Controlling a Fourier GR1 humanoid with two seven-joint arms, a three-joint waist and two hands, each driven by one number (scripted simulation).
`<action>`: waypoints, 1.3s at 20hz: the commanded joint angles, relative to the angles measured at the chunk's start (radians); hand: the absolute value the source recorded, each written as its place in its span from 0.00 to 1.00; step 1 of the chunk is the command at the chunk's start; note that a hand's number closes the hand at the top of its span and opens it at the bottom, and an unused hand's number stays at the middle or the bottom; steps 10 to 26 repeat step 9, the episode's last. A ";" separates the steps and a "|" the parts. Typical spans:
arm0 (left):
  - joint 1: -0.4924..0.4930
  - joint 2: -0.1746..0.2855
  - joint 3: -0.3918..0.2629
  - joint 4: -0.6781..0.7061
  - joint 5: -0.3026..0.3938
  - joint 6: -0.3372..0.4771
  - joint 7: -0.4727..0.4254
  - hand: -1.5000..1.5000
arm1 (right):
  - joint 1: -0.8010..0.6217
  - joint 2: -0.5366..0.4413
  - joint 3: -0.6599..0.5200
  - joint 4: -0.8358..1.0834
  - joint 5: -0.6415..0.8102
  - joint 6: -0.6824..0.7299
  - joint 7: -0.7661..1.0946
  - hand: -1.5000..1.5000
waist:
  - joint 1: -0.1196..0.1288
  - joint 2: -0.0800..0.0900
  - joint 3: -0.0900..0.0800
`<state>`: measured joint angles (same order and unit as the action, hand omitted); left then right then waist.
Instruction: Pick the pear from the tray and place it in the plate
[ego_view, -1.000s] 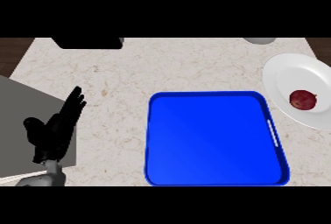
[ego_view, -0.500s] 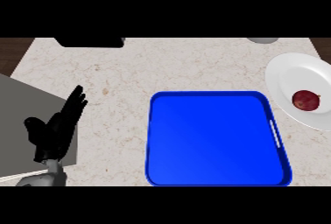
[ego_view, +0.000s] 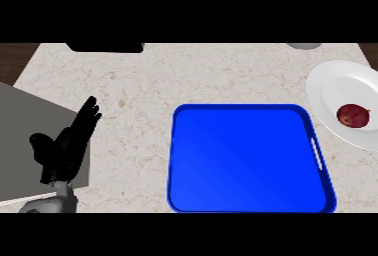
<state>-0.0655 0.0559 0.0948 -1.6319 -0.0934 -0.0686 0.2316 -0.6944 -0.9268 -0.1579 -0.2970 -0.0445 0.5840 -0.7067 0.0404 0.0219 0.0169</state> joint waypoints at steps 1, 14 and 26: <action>-0.026 0.041 0.052 0.078 0.029 -0.027 -0.030 0.50 | 0.037 -0.017 -0.007 0.012 -0.011 0.175 -0.156 0.00 | -0.006 0.009 -0.008; -0.043 0.008 0.019 0.039 0.000 -0.003 -0.003 0.50 | 0.047 -0.074 0.010 0.008 -0.002 0.170 -0.125 0.00 | 0.004 0.011 -0.006; -0.043 0.008 0.019 0.039 0.000 -0.003 -0.003 0.50 | 0.047 -0.074 0.010 0.008 -0.002 0.170 -0.125 0.00 | 0.004 0.011 -0.006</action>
